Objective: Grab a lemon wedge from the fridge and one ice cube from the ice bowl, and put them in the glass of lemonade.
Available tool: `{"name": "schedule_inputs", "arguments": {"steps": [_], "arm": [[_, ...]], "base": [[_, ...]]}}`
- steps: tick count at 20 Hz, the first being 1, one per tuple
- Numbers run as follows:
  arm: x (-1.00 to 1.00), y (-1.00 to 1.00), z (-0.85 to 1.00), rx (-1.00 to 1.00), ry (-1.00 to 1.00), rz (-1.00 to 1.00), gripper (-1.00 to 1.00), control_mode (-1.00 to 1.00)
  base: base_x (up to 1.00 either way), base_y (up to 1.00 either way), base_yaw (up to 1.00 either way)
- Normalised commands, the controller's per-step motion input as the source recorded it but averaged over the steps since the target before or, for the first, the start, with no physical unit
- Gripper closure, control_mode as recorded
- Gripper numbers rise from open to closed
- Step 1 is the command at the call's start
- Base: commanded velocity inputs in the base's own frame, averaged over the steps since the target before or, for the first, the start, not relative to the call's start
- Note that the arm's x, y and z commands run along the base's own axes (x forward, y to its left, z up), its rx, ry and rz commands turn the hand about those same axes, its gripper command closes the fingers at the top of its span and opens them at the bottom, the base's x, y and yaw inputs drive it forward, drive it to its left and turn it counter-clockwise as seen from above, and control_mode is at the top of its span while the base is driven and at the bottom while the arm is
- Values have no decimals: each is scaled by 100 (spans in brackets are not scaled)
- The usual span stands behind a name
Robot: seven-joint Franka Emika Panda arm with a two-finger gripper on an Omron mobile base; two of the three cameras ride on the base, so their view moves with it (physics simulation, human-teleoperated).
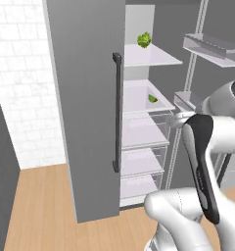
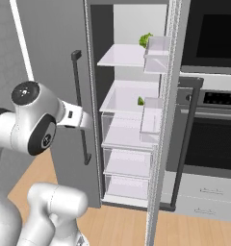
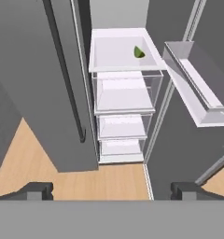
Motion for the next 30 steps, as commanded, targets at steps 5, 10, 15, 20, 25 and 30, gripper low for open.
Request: {"name": "schedule_inputs", "arguments": {"steps": [5, 10, 15, 20, 25, 30], "arm": [[-11, 0, 6, 0, 22, -31, -100, -100], [-8, 0, 0, 0, 12, -18, -100, -100], [-40, -3, 0, 0, 0, 0, -100, -100], [-33, 0, 0, 0, 0, 0, -100, -100], [-25, 0, 1, 0, 0, 0, -100, -100], [-19, -1, 1, 0, 0, -2, -100, -100]], "base": [[0, 0, 0], [0, 0, 0], [0, 0, 0], [0, 0, 0], [0, 0, 0], [0, 0, 0]]}}
